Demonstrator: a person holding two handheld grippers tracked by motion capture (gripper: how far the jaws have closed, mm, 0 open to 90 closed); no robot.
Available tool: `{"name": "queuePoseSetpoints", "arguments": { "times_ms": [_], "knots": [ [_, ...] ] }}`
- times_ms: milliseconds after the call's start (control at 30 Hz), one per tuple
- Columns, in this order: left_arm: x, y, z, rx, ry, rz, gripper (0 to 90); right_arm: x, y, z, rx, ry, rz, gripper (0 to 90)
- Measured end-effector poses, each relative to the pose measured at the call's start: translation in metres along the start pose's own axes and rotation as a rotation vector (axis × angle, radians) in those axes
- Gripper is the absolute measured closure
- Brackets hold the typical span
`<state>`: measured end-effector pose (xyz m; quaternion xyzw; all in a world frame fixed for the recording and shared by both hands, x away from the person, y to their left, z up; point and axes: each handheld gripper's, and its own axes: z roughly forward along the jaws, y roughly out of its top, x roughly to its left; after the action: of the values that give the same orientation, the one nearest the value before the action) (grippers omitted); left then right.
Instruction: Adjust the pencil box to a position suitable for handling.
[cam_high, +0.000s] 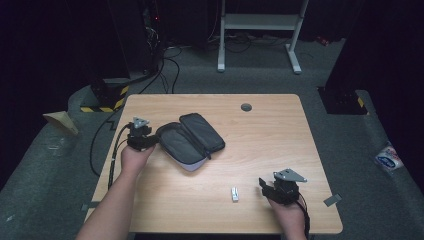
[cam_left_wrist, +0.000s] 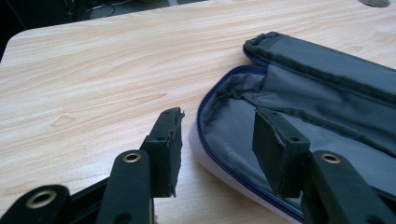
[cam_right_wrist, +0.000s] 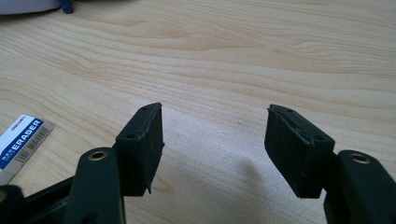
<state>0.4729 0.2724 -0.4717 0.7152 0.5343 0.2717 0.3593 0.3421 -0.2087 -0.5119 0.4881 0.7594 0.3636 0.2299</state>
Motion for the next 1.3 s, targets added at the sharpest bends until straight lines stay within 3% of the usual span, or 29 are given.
{"name": "queuePoseSetpoints", "arguments": {
  "times_ms": [167, 200, 333, 500, 800, 867, 1067, 1300],
  "knots": [
    [0.005, 0.000, 0.007, 0.012, 0.007, -0.006, 57.1, 0.001, -0.001, -0.002, -0.004, 0.002, 0.005, 36.8],
    [0.004, 0.006, 0.008, 0.042, 0.007, 0.021, 57.1, 0.001, -0.001, -0.001, -0.002, 0.003, 0.006, 36.8],
    [0.004, 0.016, 0.010, 0.064, 0.018, 0.045, 57.7, 0.001, -0.001, 0.000, -0.002, 0.004, 0.003, 36.8],
    [0.008, 0.013, 0.023, 0.106, -0.005, 0.033, 63.5, 0.005, -0.001, -0.001, -0.003, 0.006, -0.006, 37.1],
    [0.010, 0.006, 0.018, 0.085, -0.021, 0.013, 78.8, 0.006, -0.001, 0.000, -0.001, 0.016, -0.007, 38.3],
    [0.008, -0.001, 0.014, 0.087, -0.028, 0.025, 82.4, 0.007, -0.001, 0.000, -0.006, 0.016, -0.003, 38.3],
    [0.004, -0.011, 0.008, 0.081, -0.045, 0.030, 84.8, 0.011, -0.001, 0.004, 0.005, 0.023, -0.004, 38.3],
    [-0.016, -0.027, -0.006, 0.059, -0.114, 0.047, 82.4, 0.013, -0.001, 0.004, 0.004, 0.028, 0.002, 38.6]
  ]
}}
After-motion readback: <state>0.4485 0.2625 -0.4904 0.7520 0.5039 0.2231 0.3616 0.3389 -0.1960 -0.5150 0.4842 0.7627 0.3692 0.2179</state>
